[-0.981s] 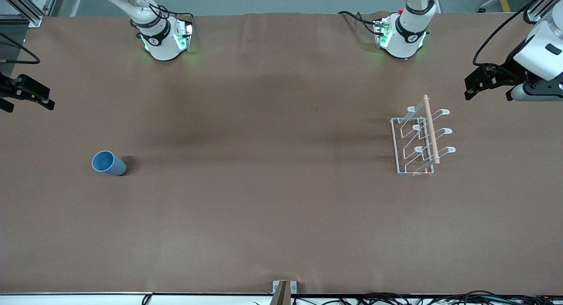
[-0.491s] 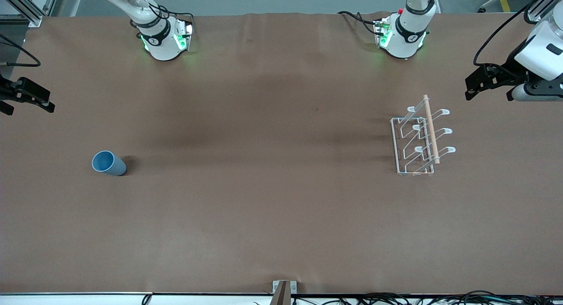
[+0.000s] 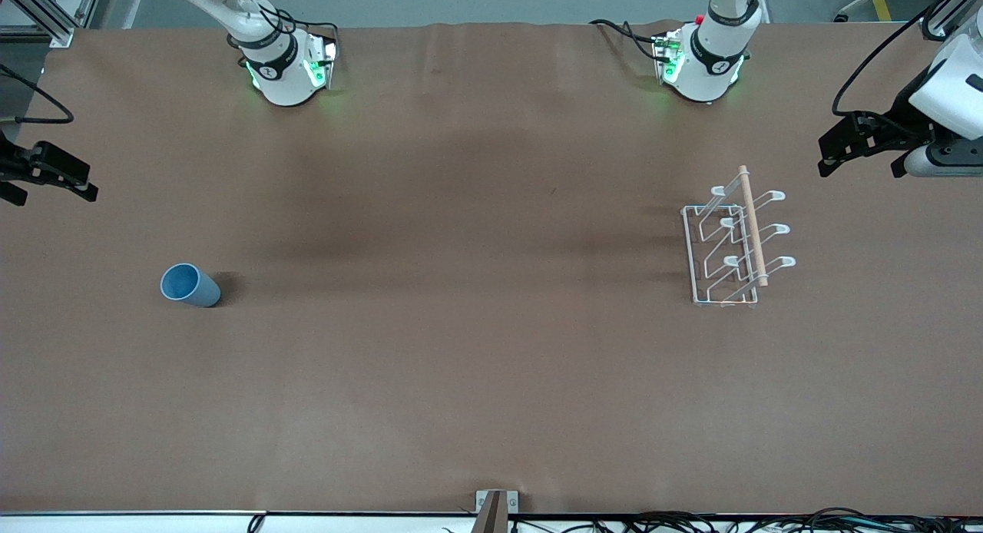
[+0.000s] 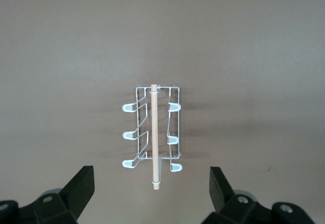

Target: Hang cup on cup holder

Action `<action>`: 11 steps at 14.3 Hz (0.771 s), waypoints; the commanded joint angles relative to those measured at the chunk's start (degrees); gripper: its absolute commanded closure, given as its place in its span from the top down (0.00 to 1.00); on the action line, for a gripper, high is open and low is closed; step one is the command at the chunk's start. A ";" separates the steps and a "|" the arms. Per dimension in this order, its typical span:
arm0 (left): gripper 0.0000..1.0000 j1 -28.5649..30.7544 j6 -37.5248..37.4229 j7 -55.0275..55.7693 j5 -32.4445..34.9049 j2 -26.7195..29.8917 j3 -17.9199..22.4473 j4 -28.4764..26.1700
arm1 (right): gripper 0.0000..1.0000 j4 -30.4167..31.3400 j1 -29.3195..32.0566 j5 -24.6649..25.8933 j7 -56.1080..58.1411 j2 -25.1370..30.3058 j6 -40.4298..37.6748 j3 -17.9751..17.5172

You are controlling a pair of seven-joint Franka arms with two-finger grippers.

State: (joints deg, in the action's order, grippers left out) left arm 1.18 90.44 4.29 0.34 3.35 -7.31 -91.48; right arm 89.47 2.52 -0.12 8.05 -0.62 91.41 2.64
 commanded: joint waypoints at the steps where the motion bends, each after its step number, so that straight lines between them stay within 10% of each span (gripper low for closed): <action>1: 1.00 0.14 -0.27 -0.95 -0.69 -0.89 0.10 1.30 | 1.00 4.73 2.13 0.82 0.91 -0.61 4.81 -0.53; 11: 1.00 0.23 -0.27 -1.22 -0.78 -1.07 0.10 1.04 | 0.99 22.85 8.64 0.73 6.53 -11.93 29.86 -0.53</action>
State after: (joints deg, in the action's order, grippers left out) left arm 1.20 90.44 4.28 0.34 2.83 -7.30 -91.48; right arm 109.66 9.16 -0.09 12.33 -11.15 117.72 2.78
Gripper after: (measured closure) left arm 0.000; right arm 0.000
